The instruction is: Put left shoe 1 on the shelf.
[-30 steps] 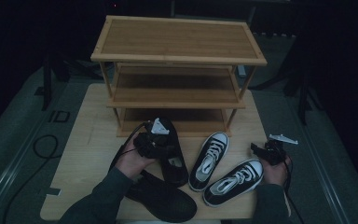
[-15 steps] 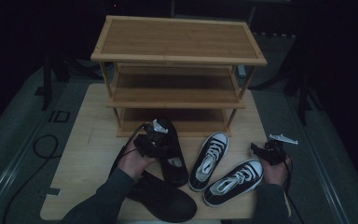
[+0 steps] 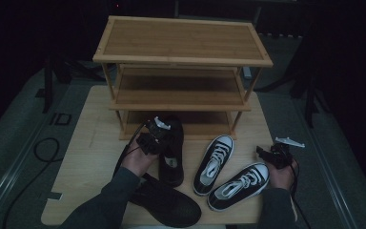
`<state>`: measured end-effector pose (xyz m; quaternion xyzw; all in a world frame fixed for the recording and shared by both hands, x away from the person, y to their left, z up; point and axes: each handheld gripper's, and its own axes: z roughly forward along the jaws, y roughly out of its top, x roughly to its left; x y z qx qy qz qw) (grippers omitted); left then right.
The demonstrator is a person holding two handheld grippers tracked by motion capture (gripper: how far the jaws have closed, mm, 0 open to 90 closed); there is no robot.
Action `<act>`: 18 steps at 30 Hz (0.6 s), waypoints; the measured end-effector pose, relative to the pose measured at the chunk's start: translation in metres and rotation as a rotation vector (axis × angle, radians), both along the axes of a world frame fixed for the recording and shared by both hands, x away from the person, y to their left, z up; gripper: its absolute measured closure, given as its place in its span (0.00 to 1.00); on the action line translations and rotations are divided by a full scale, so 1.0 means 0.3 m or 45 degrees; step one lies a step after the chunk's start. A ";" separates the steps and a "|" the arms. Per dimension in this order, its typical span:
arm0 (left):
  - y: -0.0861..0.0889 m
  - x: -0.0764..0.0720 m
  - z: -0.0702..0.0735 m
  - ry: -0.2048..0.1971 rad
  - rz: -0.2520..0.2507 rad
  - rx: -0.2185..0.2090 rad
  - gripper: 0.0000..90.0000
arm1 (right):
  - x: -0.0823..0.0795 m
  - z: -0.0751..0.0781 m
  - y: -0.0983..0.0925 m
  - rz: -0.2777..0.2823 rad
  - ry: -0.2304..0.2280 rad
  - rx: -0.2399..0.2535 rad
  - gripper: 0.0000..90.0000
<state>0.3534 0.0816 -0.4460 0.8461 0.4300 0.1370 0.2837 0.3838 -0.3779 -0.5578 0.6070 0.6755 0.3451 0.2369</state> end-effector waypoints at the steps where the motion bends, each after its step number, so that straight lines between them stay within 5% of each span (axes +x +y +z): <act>1: 0.004 0.006 0.001 -0.003 0.010 0.000 0.96 | 0.000 0.000 0.000 0.000 0.000 0.000 0.34; 18: 0.103 0.107 -0.002 -0.070 0.158 -0.026 0.96 | 0.000 0.000 0.000 -0.001 0.001 0.001 0.34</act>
